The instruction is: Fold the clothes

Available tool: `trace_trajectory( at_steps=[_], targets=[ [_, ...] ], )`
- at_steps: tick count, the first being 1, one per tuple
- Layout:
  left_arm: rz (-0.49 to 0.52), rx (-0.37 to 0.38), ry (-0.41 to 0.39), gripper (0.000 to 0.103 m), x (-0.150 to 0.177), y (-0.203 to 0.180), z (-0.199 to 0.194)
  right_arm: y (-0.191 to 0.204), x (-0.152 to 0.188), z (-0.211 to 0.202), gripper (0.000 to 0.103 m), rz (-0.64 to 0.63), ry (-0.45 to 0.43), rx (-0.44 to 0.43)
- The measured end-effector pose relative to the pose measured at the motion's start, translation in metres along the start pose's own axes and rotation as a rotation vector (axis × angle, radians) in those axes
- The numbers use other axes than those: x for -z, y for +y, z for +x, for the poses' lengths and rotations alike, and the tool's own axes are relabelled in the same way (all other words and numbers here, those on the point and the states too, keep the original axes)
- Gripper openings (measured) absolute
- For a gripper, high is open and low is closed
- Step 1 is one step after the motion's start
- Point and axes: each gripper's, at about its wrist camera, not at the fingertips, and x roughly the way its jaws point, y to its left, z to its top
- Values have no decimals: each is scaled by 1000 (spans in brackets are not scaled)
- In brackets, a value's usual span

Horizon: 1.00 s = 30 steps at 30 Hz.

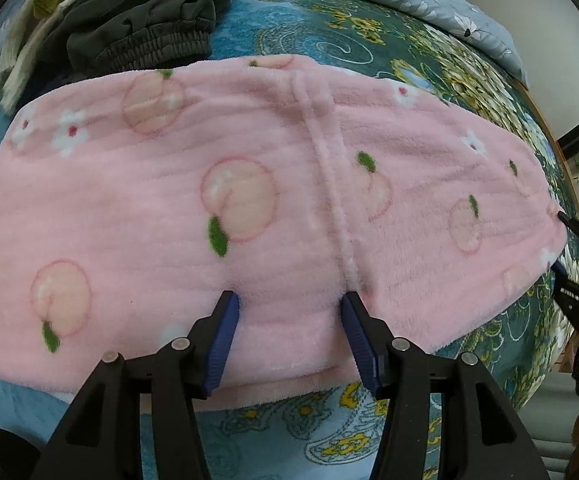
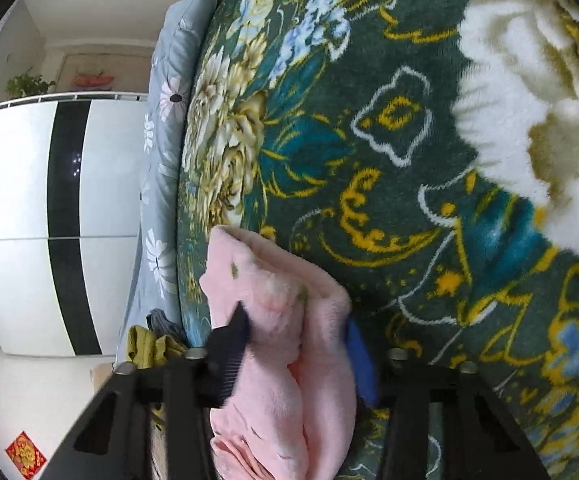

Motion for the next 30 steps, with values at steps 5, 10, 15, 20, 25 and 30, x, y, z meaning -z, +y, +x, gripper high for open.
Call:
trace_trajectory(
  at_steps=[5, 10, 15, 20, 25, 30],
  targets=[
    [91, -42, -5, 55, 11, -8, -5, 35, 10, -13, 30, -108, -10, 14],
    [-70, 146, -32, 55, 14, 25, -31, 98, 34, -29, 29, -285, 4, -46],
    [-306, 295, -176, 55, 17, 100, -82, 167, 84, -38, 29, -452, 38, -153],
    [-394, 279, -278, 55, 25, 161, -115, 239, 163, -36, 29, -642, 112, -283],
    [-569, 357, -353, 55, 47, 209, -127, 278, 249, -7, 29, -793, 230, -335],
    [-672, 432, -410, 55, 59, 223, -122, 273, 340, 41, 29, -893, 408, -303]
  ],
)
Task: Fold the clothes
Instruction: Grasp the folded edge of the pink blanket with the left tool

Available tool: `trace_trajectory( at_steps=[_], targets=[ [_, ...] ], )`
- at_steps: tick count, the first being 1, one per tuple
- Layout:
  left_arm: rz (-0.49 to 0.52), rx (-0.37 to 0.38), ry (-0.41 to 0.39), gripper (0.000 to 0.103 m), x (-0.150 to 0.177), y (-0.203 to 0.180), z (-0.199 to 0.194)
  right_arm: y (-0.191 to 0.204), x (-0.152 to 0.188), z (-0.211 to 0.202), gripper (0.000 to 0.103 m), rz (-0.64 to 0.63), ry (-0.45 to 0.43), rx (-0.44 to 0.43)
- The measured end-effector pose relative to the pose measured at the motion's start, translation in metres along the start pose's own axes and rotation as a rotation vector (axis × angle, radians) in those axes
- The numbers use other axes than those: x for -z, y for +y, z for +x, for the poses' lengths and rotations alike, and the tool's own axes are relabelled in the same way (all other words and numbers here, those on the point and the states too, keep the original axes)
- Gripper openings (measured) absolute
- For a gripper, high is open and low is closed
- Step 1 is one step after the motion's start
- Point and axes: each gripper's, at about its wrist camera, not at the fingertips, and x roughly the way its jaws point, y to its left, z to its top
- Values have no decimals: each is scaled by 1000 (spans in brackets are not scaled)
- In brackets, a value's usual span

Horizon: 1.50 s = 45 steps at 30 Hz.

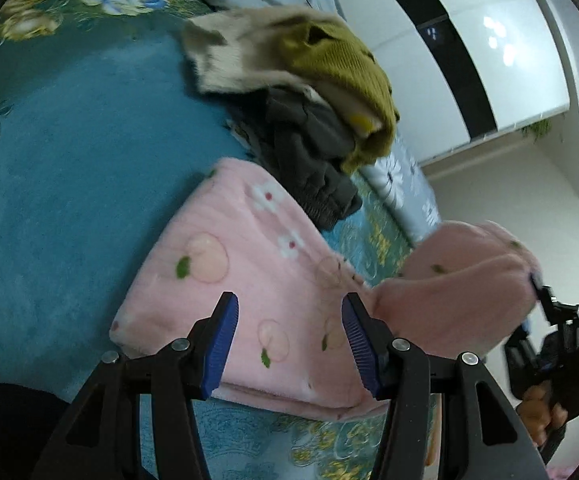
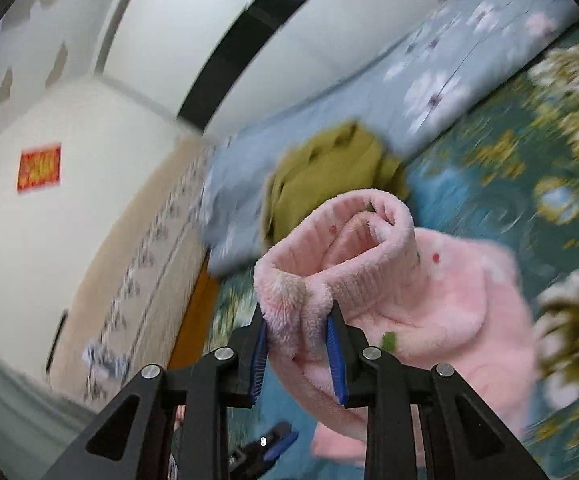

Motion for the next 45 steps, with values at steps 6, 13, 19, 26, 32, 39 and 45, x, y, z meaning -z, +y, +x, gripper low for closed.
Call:
trace_trajectory(
  at_steps=[6, 13, 19, 26, 32, 39, 45],
  targets=[
    [-115, 32, -67, 55, -6, 23, -13, 11, 70, 90, 29, -152, 254, 114],
    [-197, 52, -78, 55, -6, 41, -15, 6, 106, 129, 35, -185, 377, 168],
    [-209, 60, -80, 55, -5, 45, -16, 3, 94, 112, 49, -182, 378, 61],
    [-28, 33, -6, 56, -12, 14, -4, -77, 54, 46, 49, 25, 223, 169],
    [325, -139, 109, 57, -11, -36, 38, -127, 52, 8, 49, 147, 175, 223],
    [353, -235, 261, 57, -21, -22, 82, -161, 54, 3, 49, 246, 173, 241],
    [349, -229, 301, 32, -20, -17, 88, -169, 53, 4, 49, 265, 176, 240]
  ],
)
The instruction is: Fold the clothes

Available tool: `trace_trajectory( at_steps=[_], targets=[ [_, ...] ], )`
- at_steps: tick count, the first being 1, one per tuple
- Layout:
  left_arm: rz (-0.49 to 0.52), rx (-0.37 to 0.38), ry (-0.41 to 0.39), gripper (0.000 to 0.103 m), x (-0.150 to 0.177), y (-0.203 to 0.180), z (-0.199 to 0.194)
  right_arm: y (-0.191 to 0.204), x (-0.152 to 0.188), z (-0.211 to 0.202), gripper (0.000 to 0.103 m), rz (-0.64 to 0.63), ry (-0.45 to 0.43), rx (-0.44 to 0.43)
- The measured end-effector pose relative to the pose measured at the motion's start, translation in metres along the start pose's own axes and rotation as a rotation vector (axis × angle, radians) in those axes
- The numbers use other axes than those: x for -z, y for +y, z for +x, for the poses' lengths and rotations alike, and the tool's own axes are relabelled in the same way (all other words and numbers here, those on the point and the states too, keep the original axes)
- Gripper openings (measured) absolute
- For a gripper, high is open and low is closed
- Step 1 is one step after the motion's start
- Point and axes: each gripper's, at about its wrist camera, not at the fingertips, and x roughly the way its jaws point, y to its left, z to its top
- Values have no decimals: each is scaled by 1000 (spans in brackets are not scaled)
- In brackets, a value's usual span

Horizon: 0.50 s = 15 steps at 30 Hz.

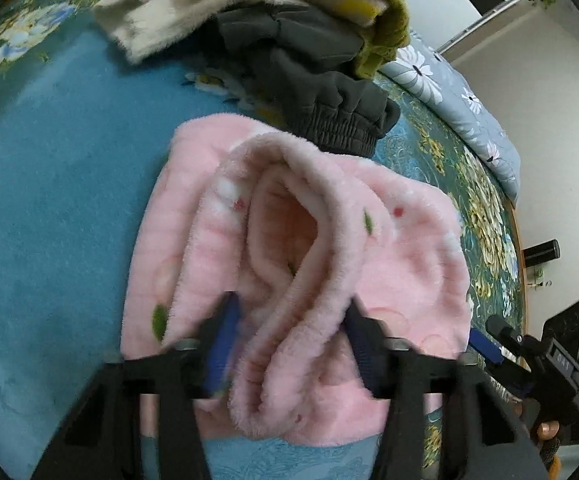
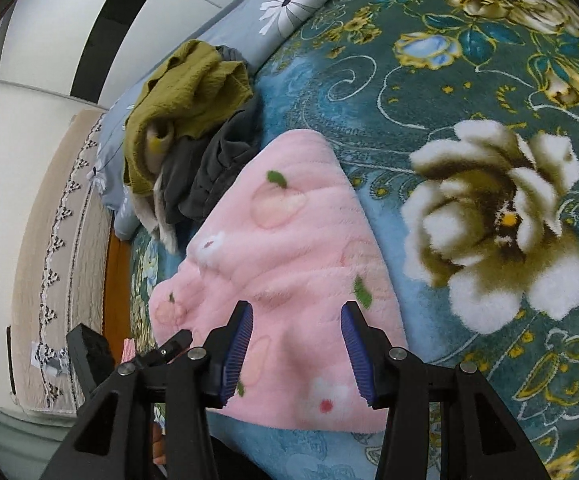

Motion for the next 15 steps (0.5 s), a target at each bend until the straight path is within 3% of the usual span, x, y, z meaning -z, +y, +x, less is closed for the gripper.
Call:
trace_trajectory(
  at_steps=[2, 5, 7, 10, 14, 15],
  targets=[
    [10, 42, -14, 19, -1, 0, -8, -3, 0, 1, 49, 5, 4, -7],
    [-7, 171, -66, 18, -5, 1, -33, -3, 1, 1, 49, 2, 7, -28],
    [-36, 207, -110, 18, -8, 9, -50, -2, 2, 2, 49, -15, 15, -34],
    [-58, 108, -73, 19, -9, 27, -44, -2, 4, 11, 49, -21, 40, -17],
    [-221, 85, 13, 22, -11, 60, -18, -3, 8, 20, 50, -25, 63, 3],
    [-216, 73, 6, 24, -12, 60, -18, -4, 8, 21, 50, -27, 65, 11]
  ],
)
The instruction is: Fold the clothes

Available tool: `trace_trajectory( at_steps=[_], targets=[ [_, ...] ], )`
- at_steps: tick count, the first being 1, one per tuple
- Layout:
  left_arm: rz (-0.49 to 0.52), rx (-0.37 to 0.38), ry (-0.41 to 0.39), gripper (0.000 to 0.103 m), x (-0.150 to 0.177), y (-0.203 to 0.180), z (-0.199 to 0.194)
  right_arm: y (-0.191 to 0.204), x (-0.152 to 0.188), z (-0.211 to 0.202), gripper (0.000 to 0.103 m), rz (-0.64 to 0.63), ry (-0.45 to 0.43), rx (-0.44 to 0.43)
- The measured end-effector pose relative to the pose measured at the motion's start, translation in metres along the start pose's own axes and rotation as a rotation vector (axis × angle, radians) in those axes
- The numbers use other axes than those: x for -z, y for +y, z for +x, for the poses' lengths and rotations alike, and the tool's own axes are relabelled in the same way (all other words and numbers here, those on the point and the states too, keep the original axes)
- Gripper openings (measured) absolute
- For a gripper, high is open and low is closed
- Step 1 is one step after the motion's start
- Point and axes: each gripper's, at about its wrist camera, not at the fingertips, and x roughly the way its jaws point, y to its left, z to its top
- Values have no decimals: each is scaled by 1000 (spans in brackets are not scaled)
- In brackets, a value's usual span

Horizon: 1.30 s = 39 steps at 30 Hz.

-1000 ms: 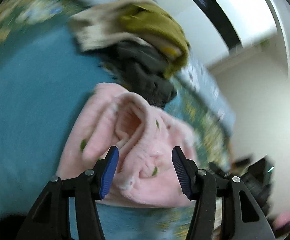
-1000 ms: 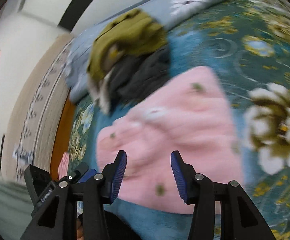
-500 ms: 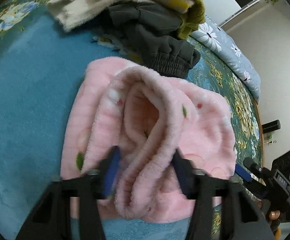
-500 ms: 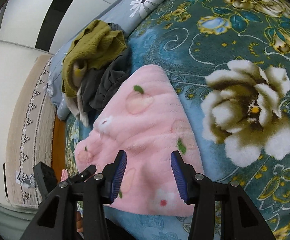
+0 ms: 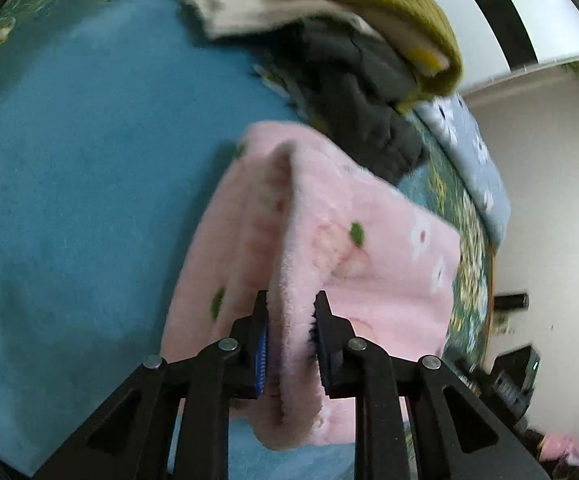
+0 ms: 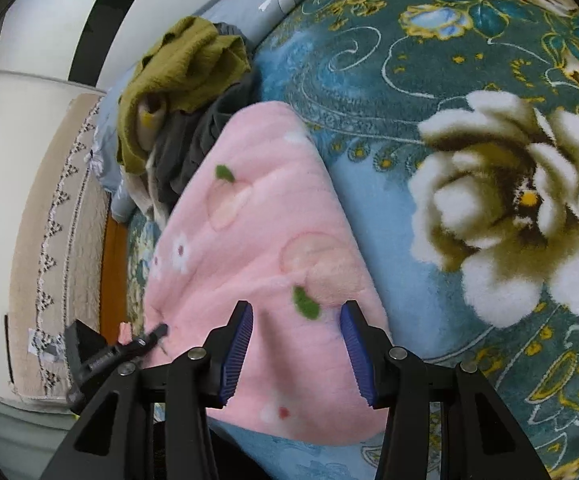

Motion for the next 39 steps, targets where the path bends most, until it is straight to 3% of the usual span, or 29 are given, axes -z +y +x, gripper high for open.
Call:
trace_trajectory(
  at_steps=[7, 9, 13, 18, 20, 21, 25, 28, 31, 39],
  targets=[
    [34, -111, -6, 37, -8, -2, 9, -9, 4, -3, 50, 6, 9, 50],
    [32, -118, 5, 38, -6, 3, 11, -1, 7, -9, 50, -47, -8, 65],
    [31, -107, -54, 44, 3, 0, -15, 17, 6, -21, 50, -132, -46, 74],
    [40, -256, -319, 44, 18, -15, -73, 31, 2, -18, 50, -166, -48, 69],
    [84, -169, -294, 44, 21, -31, -76, 37, 4, -12, 50, -176, -34, 62],
    [152, -146, -230, 44, 24, -47, -68, 40, 6, -9, 50, -183, -26, 57],
    [376, -178, -75, 44, 48, -88, -29, 50, 12, -5, 50, -222, -5, 36],
    [353, -261, -19, 44, 51, -73, -7, 44, 16, -7, 51, -230, 0, 51],
    [272, -238, -3, 43, 48, -55, -4, 32, 17, -8, 51, -192, 12, 44],
    [241, -235, -25, 43, 51, -50, -5, 43, 22, 7, 51, -282, 55, 87]
  ],
)
